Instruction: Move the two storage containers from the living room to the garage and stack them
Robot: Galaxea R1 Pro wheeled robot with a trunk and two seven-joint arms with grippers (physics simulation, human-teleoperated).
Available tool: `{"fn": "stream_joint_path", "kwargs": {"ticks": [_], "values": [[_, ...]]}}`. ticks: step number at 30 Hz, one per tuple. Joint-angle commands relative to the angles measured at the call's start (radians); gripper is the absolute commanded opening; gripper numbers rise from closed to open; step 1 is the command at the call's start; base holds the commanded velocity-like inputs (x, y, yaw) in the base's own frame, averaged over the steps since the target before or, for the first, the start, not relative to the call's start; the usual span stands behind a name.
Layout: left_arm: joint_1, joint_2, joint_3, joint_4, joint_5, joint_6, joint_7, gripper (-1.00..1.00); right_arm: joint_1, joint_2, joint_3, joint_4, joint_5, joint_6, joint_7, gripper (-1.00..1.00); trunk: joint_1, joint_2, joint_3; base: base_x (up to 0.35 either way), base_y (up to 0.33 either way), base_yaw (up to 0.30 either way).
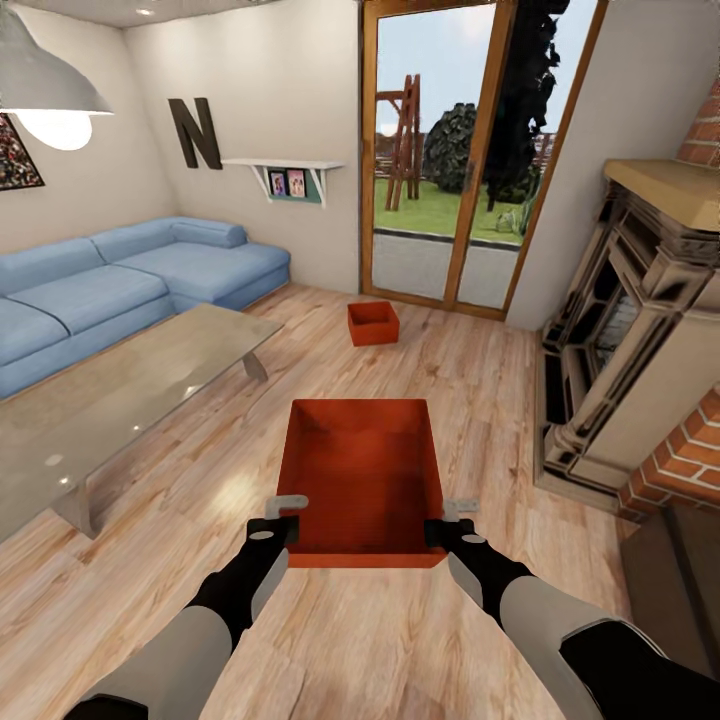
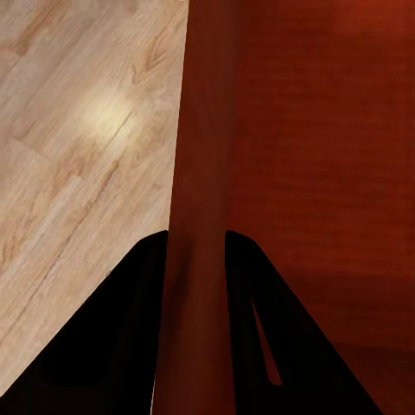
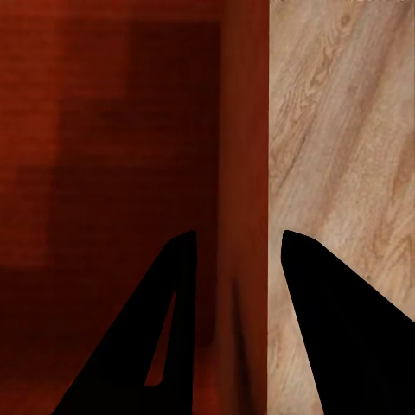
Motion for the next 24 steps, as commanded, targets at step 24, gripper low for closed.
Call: {"fn": "stream_joint_path", "kwargs": {"ticks": [24], "values": [[-0.001,0.002,0.001,-0.007,-0.019,0.008,0.090,-1.00,-0.001,-0.004,-0.018,0.008,-0.011,-0.004,-0.008,-1.00,0.001,-0.002,0.035,0.000,0.000,0.000]]}}
